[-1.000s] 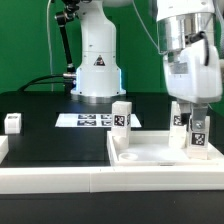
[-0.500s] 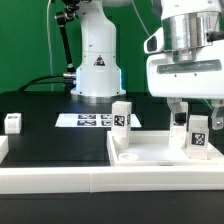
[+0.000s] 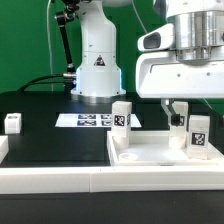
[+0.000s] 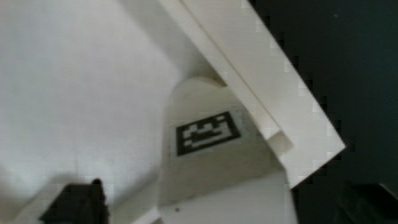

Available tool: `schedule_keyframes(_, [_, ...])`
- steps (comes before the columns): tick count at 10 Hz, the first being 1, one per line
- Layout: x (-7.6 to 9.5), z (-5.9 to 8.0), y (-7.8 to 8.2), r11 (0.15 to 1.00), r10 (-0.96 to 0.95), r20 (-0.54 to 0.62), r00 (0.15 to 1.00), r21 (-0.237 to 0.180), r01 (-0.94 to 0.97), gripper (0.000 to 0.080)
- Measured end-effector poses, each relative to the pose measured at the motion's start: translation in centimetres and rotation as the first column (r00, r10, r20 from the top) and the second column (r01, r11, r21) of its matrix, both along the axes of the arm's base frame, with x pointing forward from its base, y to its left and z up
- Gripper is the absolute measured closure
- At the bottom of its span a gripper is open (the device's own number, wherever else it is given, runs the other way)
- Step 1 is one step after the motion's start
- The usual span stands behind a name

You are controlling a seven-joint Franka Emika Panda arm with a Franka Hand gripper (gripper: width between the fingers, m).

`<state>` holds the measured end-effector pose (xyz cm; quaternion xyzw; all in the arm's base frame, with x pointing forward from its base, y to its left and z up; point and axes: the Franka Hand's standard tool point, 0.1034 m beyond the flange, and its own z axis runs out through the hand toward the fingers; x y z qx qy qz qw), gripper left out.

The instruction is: Assemble square table

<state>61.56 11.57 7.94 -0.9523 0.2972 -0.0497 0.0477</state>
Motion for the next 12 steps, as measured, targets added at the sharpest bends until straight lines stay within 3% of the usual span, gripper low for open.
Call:
schedule_keyframes(4, [0.08,0.04,-0.13,0.982,0.184,0.008,0.983,-0.044,-0.184,0.0151])
schedule_keyframes(6, [0.08,0.03,-0.16,0.985,0.167,0.007,0.986,-0.042,-0.167,0.0410])
schedule_keyframes(7, [0.09,0.04,-0.17,0.985,0.167,0.007,0.986,-0.042,-0.167,0.0410])
schedule_keyframes(8, [0.09,0.03,-0.17,0.986,0.161,0.007,0.987,-0.041,-0.160,0.0511])
schedule_keyframes(12, [0.08,0.02,-0.19,0.999,-0.032,0.000,0.999,-0.015,0.032,0.0511])
